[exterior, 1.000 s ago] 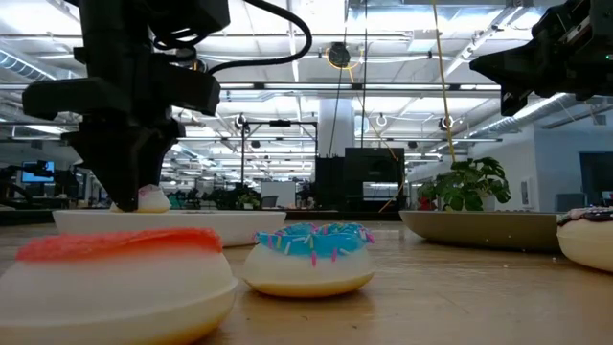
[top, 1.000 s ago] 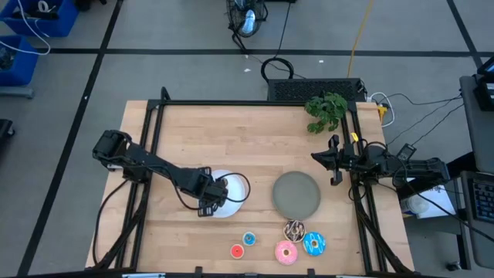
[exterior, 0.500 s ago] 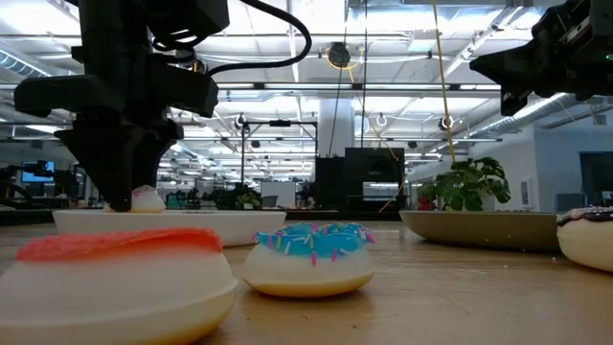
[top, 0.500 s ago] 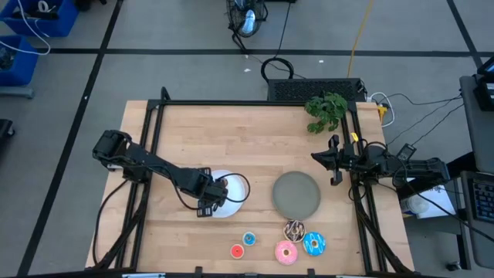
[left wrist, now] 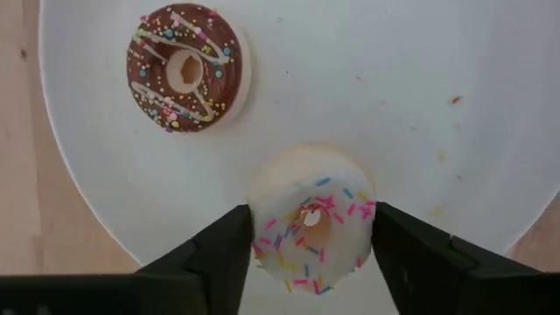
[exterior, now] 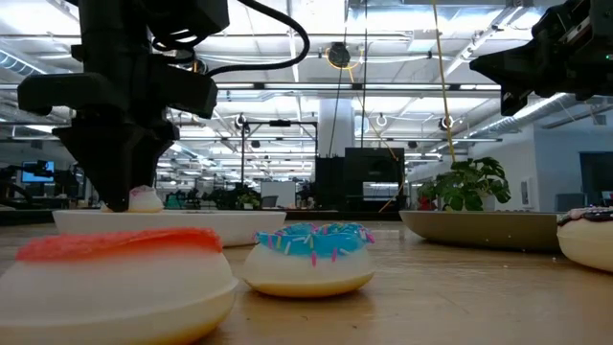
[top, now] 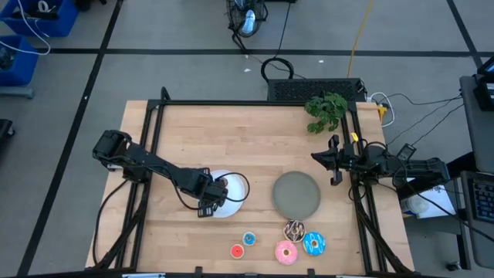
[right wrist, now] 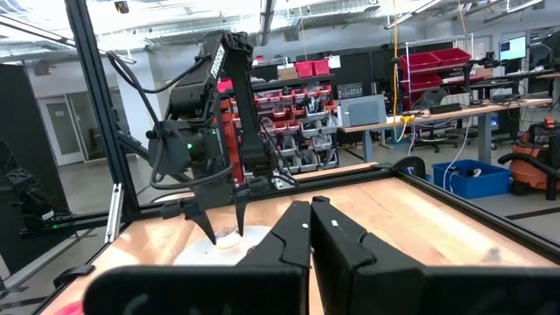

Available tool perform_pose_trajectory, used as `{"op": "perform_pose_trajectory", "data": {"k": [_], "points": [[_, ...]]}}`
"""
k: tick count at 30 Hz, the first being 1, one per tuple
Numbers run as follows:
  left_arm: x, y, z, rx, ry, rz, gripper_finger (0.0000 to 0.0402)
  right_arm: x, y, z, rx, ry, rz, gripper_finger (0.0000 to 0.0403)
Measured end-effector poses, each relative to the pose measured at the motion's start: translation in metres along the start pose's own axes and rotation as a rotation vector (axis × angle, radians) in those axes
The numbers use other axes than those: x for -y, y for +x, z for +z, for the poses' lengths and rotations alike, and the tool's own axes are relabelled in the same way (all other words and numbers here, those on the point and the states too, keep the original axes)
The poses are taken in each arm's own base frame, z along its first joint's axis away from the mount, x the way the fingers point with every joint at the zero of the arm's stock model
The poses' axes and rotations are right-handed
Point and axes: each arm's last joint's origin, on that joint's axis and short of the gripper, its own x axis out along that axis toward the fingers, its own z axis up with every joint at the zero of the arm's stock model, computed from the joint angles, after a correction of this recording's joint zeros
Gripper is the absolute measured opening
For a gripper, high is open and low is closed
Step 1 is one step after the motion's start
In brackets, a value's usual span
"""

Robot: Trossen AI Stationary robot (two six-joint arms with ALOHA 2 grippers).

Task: Pick & Place donuts
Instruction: Put the small white donut on the white plate, then put the small orange donut on the white plate

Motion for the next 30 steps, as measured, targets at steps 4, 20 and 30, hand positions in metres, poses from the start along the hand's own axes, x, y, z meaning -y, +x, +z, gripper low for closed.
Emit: {"op": "perform_pose_trajectory", "data": {"k": [4, 20, 30], "points": [[-0.001, 0.000, -0.001, -0.001, -0.015, 0.014, 0.0273, 0.000, 0.000, 0.000, 0.000, 0.000, 0.000, 0.0000], [0.000, -0.013, 0.013, 0.062, 0.001, 0.024, 0.0315, 0.000, 0.000, 0.000, 0.003, 0.000, 0.000, 0.0000], [0.025, -0.073, 0.048, 0.268, 0.007, -0.074, 0.0276, 0.000, 0.000, 0.001, 0.006, 0.000, 0.001, 0.0000]]}}
